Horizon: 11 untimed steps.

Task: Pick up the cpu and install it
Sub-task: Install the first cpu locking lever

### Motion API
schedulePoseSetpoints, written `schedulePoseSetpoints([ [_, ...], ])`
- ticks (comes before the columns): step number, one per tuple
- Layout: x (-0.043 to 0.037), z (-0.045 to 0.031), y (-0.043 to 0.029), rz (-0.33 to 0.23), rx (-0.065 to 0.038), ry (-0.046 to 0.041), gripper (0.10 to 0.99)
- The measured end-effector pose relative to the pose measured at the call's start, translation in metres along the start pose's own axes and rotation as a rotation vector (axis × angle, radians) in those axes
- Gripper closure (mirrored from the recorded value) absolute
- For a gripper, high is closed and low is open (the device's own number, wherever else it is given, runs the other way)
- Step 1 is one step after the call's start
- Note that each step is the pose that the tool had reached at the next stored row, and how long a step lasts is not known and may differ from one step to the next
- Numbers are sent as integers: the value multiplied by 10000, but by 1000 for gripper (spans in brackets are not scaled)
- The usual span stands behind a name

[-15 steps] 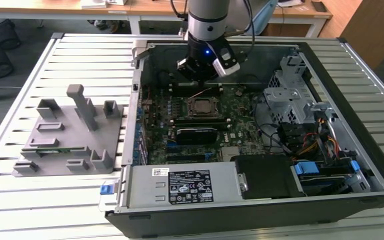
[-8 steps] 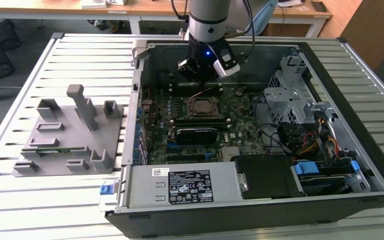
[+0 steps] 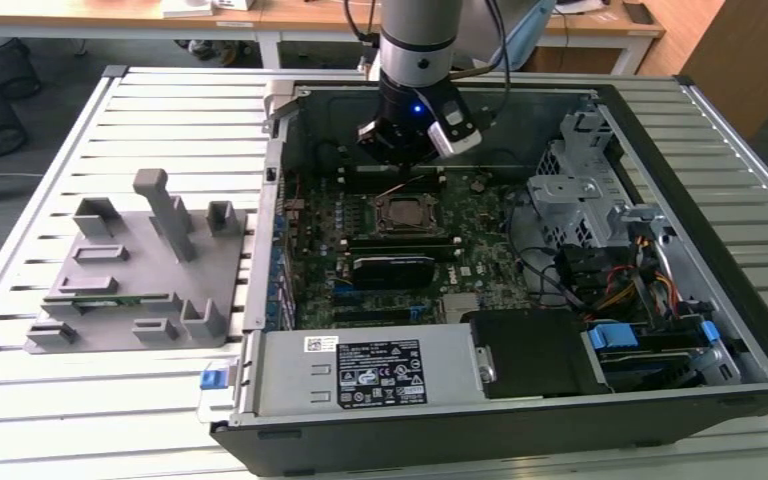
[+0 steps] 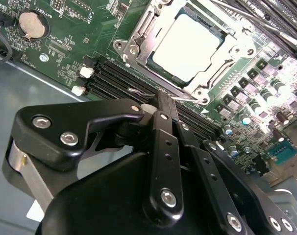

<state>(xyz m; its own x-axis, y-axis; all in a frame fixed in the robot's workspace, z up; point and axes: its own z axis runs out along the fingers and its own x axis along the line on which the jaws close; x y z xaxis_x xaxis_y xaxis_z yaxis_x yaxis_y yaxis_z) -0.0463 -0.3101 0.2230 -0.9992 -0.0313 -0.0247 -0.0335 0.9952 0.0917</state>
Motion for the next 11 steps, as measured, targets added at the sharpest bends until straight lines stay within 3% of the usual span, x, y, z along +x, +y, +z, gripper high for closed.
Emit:
schedulePoseSetpoints([
  [11, -30, 25, 21, -3, 2, 0, 980],
])
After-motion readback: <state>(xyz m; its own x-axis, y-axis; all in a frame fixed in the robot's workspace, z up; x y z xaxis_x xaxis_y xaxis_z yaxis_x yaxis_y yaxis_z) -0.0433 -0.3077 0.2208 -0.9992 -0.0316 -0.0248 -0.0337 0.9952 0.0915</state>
